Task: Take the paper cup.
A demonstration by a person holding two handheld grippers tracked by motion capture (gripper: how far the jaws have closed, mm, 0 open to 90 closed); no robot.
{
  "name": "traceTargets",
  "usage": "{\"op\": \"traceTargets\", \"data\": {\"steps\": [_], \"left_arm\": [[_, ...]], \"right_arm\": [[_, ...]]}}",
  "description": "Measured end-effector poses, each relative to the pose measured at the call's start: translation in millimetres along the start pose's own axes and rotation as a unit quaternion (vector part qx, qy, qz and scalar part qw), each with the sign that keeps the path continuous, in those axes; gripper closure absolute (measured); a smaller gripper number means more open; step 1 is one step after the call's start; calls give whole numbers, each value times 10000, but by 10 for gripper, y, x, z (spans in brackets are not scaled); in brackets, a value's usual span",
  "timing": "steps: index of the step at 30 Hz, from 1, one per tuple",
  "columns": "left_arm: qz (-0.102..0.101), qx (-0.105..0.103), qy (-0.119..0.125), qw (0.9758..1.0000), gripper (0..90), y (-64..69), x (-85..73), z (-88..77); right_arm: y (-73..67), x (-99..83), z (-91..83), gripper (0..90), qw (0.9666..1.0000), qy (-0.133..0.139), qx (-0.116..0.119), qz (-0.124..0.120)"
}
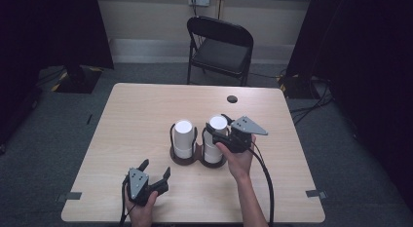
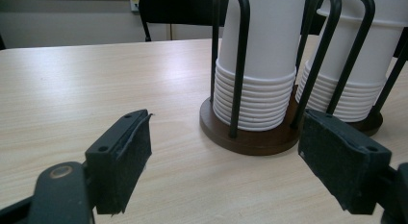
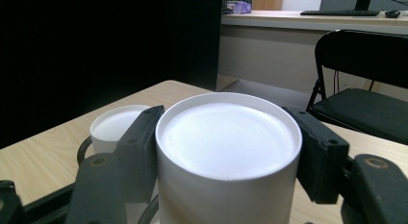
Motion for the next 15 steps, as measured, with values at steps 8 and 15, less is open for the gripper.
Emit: {"op": "traceTargets", "data": {"steps": [8,15], "left_arm": [[24,2,-14,10000,189,1,0,0],[11,-15,-21,10000,190,-2,0,-1]], "right_arm": [[5,52,1,346,10000,15,9,-5],[10,93,-7,346,10000,72,18,2]]}}
Point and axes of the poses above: each handheld gripper's, and its own axes: z roughly forward along the jaws, x roughly out of its top, y roughly to its right, the point moved 1 cm from there along z, roughly forward along the jaws, and after that the axes turned 13 degrees about -x, right-handed, at the moved point
